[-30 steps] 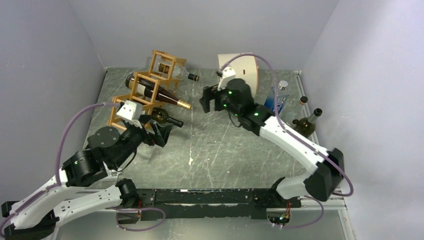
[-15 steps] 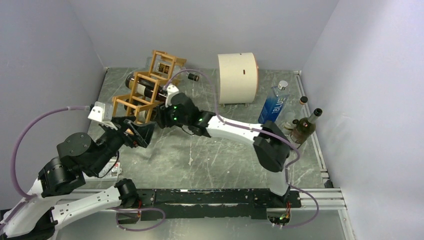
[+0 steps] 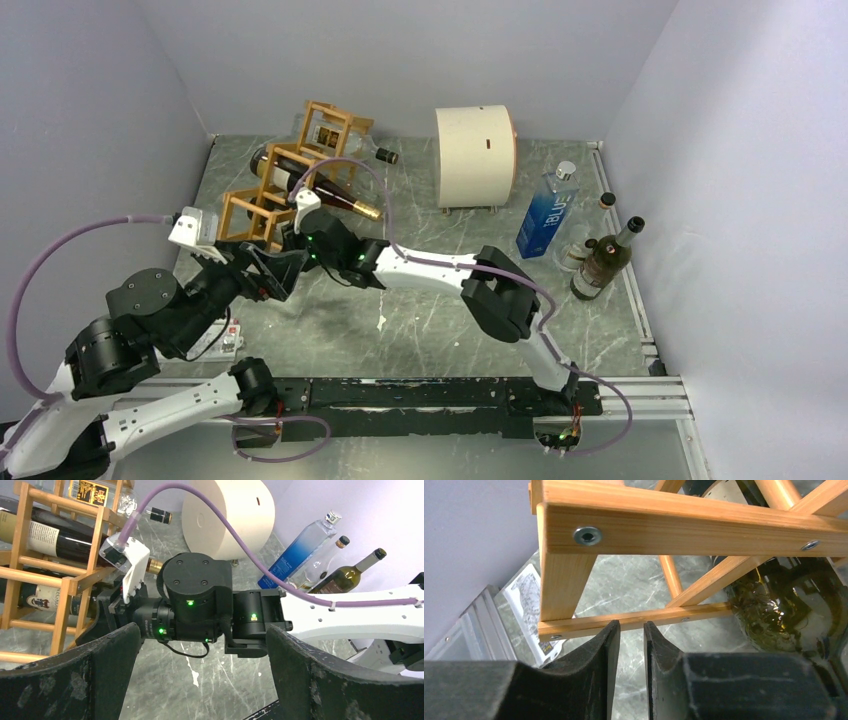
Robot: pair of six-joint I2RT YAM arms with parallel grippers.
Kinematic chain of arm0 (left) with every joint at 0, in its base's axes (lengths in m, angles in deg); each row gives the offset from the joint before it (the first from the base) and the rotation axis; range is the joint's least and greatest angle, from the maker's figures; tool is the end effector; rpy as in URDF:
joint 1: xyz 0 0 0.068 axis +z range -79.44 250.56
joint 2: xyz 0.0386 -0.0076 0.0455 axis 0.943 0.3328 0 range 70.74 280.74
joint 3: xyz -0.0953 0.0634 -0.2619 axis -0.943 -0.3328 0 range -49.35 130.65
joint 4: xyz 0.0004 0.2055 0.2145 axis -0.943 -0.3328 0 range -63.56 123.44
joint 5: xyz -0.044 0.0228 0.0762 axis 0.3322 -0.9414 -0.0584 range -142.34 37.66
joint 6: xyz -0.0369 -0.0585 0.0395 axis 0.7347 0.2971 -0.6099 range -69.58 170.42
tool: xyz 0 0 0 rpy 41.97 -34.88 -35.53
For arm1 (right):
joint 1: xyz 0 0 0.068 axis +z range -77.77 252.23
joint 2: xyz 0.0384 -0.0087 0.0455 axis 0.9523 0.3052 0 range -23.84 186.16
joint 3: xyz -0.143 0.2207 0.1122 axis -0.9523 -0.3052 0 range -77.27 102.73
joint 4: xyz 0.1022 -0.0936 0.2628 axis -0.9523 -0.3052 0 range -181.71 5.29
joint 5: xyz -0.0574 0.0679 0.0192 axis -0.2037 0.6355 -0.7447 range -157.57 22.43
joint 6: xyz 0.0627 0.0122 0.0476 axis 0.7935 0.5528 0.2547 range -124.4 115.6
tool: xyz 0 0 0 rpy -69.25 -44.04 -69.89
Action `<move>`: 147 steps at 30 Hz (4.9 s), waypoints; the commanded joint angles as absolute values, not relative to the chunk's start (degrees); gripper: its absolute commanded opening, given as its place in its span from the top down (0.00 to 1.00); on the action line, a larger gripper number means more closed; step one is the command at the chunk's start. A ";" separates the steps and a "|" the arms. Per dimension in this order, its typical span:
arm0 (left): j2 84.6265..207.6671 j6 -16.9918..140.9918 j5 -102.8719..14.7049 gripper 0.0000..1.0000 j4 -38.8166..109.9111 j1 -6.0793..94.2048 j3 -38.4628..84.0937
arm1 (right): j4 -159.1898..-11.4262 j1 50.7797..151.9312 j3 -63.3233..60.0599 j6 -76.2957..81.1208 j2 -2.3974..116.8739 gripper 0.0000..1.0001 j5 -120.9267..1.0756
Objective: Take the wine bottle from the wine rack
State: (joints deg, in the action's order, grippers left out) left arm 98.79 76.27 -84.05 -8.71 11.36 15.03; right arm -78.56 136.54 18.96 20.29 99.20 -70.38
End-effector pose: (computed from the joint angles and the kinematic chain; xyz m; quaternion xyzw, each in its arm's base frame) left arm 0.0816 -0.0665 0.4464 0.0294 0.7364 -0.2865 0.6122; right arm 0.2563 0.5249 0.2218 -0.2655 0.7783 0.3842 0.4197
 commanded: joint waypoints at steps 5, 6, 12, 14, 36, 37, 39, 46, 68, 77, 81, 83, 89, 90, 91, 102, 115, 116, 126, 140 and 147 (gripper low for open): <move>97.28 78.75 -82.93 0.01 -11.12 11.15 17.28 | -76.71 140.23 29.07 19.03 105.91 0.73 -73.11; 97.17 78.88 -82.83 0.01 -11.19 11.15 17.38 | -76.56 140.66 30.33 18.99 106.76 0.73 -72.86; 97.87 79.45 -82.72 0.02 -11.88 11.15 18.85 | -77.49 141.93 38.42 19.79 112.32 0.72 -68.70; 98.40 79.75 -82.76 0.02 -12.59 11.15 19.40 | -78.64 141.70 39.69 19.64 112.57 0.71 -66.50; 106.89 77.02 -79.29 0.00 -7.88 11.15 19.10 | -98.99 117.21 16.54 1.10 81.36 0.17 -67.71; 107.43 77.21 -79.09 0.00 -7.93 11.15 19.07 | -100.00 116.69 18.37 -0.45 82.96 0.14 -69.00; 107.92 77.52 -78.71 0.00 -7.31 11.10 18.47 | -101.59 116.13 22.26 -4.20 86.94 0.09 -72.35; 107.89 78.11 -77.81 0.00 -4.84 11.15 16.30 | -107.66 114.70 37.62 -11.68 100.34 0.00 -79.71; 109.46 76.79 -77.51 0.01 -5.42 11.10 17.79 | -105.15 114.04 52.62 -24.71 116.82 0.06 -83.95; 109.36 76.53 -76.92 0.00 -4.65 11.14 17.14 | -102.21 113.71 50.61 -25.23 115.20 0.35 -78.22; 109.58 76.57 -76.49 0.00 -4.70 11.15 17.11 | -102.28 113.63 50.71 -25.11 114.88 0.60 -76.08; 109.59 76.81 -76.22 0.00 -4.65 11.15 17.20 | -102.42 113.68 50.22 -24.88 114.03 0.76 -74.27; 108.72 77.60 -76.14 0.00 -5.11 11.15 17.30 | -94.22 113.64 34.23 -21.74 102.44 0.91 -70.95; 108.48 77.58 -76.13 0.01 -4.85 11.15 17.06 | -93.76 113.64 31.99 -21.64 100.54 0.93 -70.74; 108.31 77.58 -76.10 0.01 -4.63 11.15 16.95 | -93.76 113.67 30.34 -21.63 98.83 0.95 -70.56; 110.64 76.69 -74.22 0.00 -2.36 11.15 16.28 | -96.76 113.36 12.24 -16.06 83.66 1.00 -72.68; 116.21 73.09 -71.51 0.00 1.27 11.15 16.07 | -102.63 113.50 -9.08 -4.25 64.02 1.00 -71.19; 116.23 73.11 -71.32 0.01 1.87 11.15 15.41 | -103.85 113.44 -10.31 -3.48 62.50 1.00 -71.56; 119.42 69.92 -66.89 0.01 8.88 11.13 9.53 | -114.60 112.24 -14.42 5.29 51.55 1.00 -67.81; 132.49 35.21 -61.06 0.01 34.19 10.00 -4.60 | -130.28 111.43 -4.79 13.88 48.91 1.00 -62.24; 138.43 32.37 -56.98 0.01 61.75 9.83 -14.91 | -130.04 111.46 -5.04 14.22 47.55 1.00 -60.48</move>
State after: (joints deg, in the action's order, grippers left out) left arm 135.49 37.03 -59.72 41.50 10.18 -11.99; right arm -133.42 111.65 -7.88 13.03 50.53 -63.05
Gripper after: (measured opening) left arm 0.992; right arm 0.359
